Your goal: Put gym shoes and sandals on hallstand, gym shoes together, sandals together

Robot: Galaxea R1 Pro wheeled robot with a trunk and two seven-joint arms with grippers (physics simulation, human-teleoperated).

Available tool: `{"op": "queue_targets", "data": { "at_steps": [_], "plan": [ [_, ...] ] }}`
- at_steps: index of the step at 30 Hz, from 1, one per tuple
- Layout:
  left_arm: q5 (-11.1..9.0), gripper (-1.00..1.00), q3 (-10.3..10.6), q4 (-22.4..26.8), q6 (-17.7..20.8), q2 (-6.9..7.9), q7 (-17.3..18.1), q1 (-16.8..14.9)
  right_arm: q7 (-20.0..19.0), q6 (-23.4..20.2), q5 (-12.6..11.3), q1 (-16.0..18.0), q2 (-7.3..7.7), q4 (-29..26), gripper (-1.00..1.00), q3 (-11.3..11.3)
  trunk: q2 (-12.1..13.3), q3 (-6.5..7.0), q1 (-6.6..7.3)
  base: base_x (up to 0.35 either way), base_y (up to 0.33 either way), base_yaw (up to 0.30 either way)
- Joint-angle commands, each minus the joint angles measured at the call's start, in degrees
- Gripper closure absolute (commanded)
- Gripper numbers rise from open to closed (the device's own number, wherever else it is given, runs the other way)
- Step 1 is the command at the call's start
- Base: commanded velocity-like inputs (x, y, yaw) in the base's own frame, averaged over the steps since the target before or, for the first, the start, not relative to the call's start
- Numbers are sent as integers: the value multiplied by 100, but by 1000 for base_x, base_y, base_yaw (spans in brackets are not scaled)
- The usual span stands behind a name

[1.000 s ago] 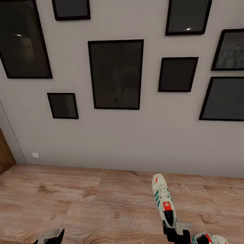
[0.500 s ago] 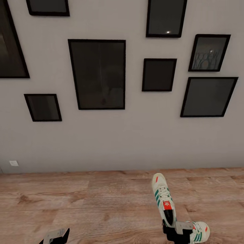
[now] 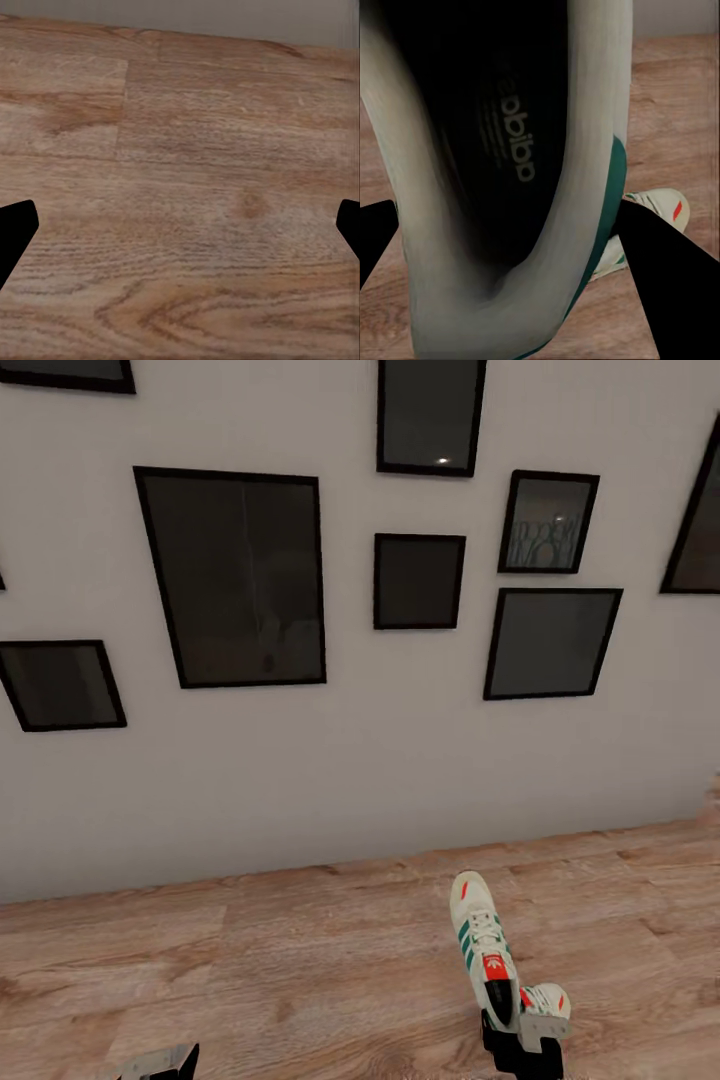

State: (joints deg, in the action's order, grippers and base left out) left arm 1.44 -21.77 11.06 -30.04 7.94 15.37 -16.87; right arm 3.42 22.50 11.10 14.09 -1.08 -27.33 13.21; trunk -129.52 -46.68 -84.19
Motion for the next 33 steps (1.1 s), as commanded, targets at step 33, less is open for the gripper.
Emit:
{"op": "queue_targets", "data": {
  "at_steps": [33],
  "plan": [
    [14, -100, -47, -7, -19, -3, 45, 17, 9, 18, 56, 6, -6, 24, 100, 33, -2, -5, 1, 0, 0, -266]
  ]
}}
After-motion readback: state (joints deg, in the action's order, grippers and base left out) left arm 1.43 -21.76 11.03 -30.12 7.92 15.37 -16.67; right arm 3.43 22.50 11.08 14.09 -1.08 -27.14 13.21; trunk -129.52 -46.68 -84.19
